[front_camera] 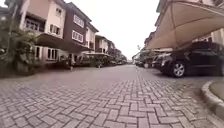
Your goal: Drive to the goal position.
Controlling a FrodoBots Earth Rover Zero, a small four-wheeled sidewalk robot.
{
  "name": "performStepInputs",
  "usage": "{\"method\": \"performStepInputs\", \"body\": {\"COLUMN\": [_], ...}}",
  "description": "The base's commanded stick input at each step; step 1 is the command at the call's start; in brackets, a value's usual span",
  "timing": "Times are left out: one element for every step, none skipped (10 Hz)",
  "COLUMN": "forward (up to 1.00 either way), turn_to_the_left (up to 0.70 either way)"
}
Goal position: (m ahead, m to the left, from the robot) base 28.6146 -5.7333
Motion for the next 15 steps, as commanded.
{"method": "performStepInputs", "body": {"forward": [0.7, 0.7, 0.7, 0.7, 0.7, 0.7, 0.7, 0.7, 0.7, 0.7, 0.7, 0.7, 0.7, 0.7, 0.7], "turn_to_the_left": [-0.33, -0.35, 0.0, 0.0, 0.0, 0.0, 0.0, 0.0, 0.0, 0.0, 0.0, 0.0, 0.0, 0.0, 0.0]}}
